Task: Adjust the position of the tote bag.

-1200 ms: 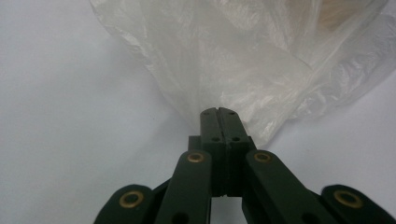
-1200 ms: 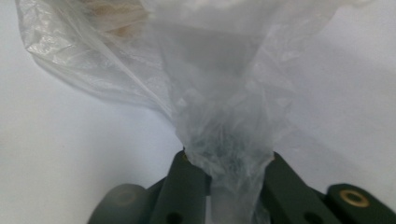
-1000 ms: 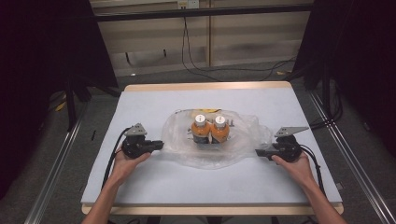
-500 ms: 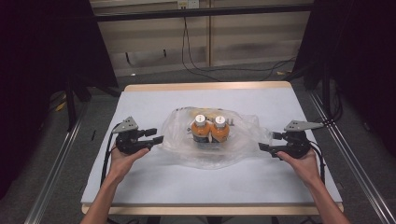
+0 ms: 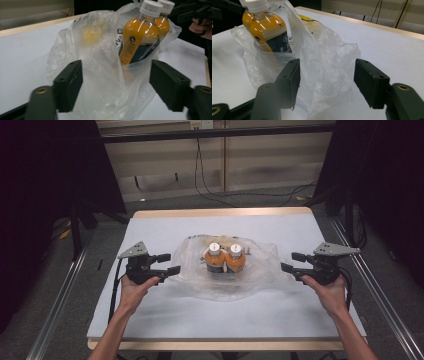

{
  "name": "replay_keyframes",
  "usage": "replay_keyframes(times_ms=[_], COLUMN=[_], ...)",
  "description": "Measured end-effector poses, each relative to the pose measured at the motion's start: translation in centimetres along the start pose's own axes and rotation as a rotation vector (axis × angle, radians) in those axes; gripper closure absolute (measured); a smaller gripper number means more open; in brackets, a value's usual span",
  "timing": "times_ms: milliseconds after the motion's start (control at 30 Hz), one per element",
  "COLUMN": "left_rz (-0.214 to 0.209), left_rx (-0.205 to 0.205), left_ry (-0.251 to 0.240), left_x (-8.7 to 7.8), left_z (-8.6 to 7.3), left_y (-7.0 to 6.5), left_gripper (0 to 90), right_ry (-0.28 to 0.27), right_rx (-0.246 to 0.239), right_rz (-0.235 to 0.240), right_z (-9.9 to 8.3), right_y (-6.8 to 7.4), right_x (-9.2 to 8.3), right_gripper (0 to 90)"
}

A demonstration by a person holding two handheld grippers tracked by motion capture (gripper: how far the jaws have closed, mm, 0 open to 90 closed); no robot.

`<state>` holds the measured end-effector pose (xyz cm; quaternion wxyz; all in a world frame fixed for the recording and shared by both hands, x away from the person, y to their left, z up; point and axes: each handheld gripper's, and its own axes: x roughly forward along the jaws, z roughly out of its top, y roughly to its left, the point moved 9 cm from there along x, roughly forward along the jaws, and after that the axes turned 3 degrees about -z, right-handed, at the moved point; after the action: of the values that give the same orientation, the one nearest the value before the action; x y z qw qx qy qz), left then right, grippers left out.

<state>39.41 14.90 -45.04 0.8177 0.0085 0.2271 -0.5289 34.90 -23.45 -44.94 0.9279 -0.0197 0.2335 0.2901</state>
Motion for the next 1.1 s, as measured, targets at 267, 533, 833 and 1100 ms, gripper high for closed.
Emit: replay_keyframes(times_ms=[267,533,833,1100], left_rz=[0.052,-0.042,-0.054,-0.066], left_rx=[0.042,0.107,0.167,0.182], left_ry=[0.048,0.075,0.121,0.170], left_x=[1.0,2.3,4.1,5.4], left_z=[0.3,1.0,1.1,1.1], left_y=[-0.9,-2.8,-3.7,-3.3], left_gripper=[13.5,11.0,43.3,77.8], right_ry=[-0.004,0.029,0.071,0.107], right_rx=[-0.039,-0.068,-0.106,-0.134], right_rz=[0.050,0.103,0.156,0.181], right_z=[1.1,1.3,1.8,2.4], right_y=[1.7,3.4,4.8,5.1], right_x=[0.1,1.3,3.2,5.1], right_gripper=[53.6,59.9,65.6,82.8])
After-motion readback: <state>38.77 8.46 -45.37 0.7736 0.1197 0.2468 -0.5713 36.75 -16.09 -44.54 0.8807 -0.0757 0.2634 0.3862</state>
